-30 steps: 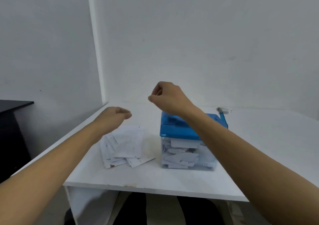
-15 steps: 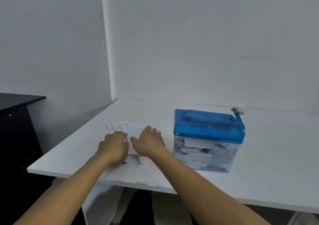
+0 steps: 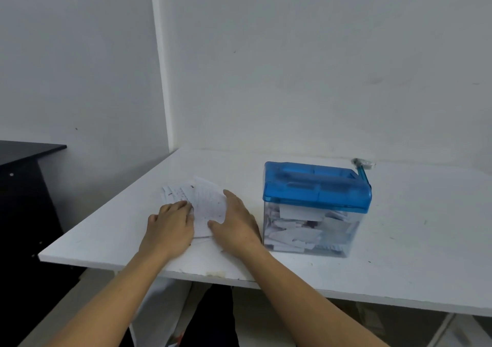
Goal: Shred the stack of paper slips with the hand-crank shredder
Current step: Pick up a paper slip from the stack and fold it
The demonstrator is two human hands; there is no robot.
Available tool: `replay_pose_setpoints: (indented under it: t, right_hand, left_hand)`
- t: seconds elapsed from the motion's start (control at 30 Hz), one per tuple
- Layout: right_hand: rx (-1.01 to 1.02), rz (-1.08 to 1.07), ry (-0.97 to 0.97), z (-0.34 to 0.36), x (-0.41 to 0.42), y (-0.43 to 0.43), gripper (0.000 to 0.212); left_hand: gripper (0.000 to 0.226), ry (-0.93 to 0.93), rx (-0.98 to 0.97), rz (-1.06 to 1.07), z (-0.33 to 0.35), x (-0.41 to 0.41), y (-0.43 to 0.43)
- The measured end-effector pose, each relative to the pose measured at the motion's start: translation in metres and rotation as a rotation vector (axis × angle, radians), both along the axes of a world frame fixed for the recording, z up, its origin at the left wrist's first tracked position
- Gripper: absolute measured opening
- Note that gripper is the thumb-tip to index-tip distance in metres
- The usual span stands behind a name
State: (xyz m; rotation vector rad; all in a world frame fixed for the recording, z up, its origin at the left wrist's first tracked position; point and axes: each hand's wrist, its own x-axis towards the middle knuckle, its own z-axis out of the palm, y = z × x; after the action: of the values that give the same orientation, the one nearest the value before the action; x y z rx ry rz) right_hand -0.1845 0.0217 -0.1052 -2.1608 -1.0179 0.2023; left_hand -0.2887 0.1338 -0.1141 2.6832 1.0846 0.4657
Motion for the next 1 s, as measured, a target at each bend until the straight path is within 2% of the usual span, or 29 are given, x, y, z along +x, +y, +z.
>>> replay_pose_setpoints:
  t: [0.23, 0.4, 0.53, 0.67, 0.7, 0.77, 0.83, 0.93, 1.0]
  right_hand:
    - [0.087, -0.009, 0.066, 0.007, -0.003, -0.002, 0.066]
    - [0.129, -0.006, 0.15, 0.008, 0.003, -0.008, 0.079]
    - [0.229, -0.038, 0.226, 0.01, 0.004, -0.01, 0.08]
    - [0.36, -0.05, 0.395, 0.02, 0.007, -0.01, 0.078]
    - [0.403, -0.053, 0.444, 0.023, 0.007, -0.01, 0.077]
    - [0.495, -0.056, 0.521, 0.032, 0.005, -0.005, 0.075]
    - [0.552, -0.043, 0.55, 0.037, 0.0, 0.0, 0.074]
    - [0.59, -0.038, 0.553, 0.042, -0.008, 0.005, 0.072]
    - [0.593, -0.051, 0.61, 0.045, -0.01, 0.006, 0.067]
  left_hand:
    - [0.044, -0.055, -0.01, -0.067, 0.004, 0.002, -0.002]
    - [0.042, -0.115, -0.062, -0.064, 0.008, 0.002, 0.0]
    - [0.039, -0.133, -0.071, -0.022, 0.007, 0.001, -0.002]
    - [0.027, -0.308, -0.133, 0.1, 0.012, 0.006, -0.003]
    - [0.025, -0.375, -0.175, 0.124, 0.016, 0.007, -0.005]
    - [0.041, -0.468, -0.288, 0.161, 0.033, 0.012, -0.014]
    - [0.051, -0.485, -0.419, 0.22, 0.048, 0.014, -0.02]
    - [0.037, -0.649, -0.689, 0.17, 0.052, 0.012, -0.01]
    - [0.04, -0.743, -0.844, 0.077, 0.053, 0.005, -0.001]
